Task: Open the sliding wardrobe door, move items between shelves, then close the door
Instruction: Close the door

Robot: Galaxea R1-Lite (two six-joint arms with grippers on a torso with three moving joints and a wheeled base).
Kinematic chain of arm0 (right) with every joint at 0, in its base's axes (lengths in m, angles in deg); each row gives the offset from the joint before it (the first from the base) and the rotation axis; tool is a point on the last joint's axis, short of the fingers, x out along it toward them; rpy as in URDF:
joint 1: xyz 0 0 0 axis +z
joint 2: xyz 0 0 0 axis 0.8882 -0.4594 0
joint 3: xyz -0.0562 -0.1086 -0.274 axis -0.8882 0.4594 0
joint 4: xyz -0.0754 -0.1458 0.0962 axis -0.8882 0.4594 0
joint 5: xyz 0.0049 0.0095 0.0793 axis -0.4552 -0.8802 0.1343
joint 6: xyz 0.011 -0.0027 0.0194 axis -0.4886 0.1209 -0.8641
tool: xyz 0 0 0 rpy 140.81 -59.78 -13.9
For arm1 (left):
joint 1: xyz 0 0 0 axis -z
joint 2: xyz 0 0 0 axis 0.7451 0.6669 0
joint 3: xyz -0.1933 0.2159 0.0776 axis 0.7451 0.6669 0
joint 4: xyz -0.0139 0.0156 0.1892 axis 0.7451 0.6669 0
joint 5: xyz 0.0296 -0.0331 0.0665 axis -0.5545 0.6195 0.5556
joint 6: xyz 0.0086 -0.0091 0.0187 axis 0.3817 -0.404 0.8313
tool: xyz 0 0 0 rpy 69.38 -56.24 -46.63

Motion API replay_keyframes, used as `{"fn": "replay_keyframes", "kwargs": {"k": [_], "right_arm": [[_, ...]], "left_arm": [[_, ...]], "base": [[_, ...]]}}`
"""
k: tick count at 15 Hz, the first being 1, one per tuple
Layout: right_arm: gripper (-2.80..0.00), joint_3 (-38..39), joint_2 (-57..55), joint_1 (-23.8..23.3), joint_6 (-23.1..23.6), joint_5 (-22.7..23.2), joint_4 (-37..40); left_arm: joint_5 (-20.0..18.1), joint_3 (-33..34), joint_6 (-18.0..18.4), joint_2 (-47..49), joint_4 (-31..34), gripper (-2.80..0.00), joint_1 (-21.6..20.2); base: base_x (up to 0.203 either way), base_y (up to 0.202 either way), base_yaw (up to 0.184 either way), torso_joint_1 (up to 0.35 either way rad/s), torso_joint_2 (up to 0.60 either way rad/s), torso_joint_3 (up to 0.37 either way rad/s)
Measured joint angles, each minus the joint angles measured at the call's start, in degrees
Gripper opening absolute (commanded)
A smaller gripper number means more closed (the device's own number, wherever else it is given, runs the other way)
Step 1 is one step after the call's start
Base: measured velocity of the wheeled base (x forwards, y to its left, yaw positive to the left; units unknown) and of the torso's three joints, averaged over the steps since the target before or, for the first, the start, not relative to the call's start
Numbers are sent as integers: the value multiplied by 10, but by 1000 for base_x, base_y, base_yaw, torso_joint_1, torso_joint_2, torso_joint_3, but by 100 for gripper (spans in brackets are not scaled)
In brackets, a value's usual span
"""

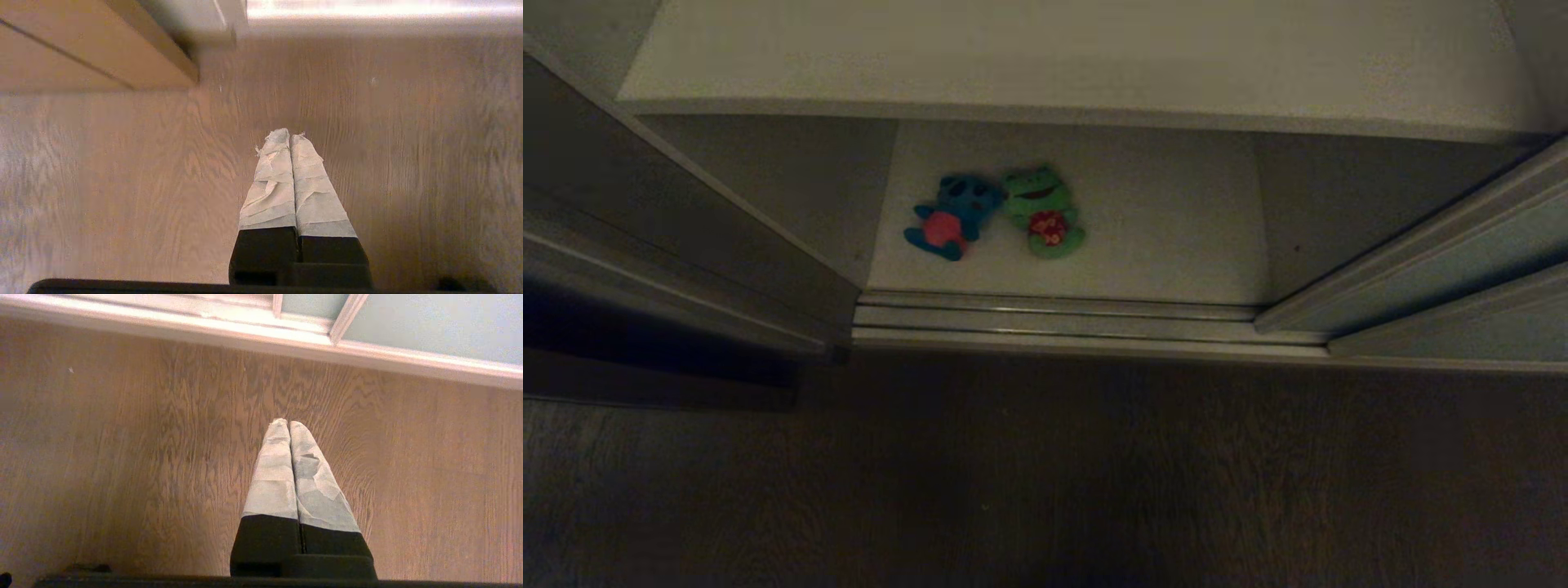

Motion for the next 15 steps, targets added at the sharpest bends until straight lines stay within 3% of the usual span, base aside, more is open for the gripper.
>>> {"fn": "replay_keyframes", "kwargs": {"k": [15], "right_arm": [[-280,0,0,0,0,0,0]], "left_arm": [[0,5,-6,0,-8,-280,0]], "base": [[0,0,0,1,0,201]]}}
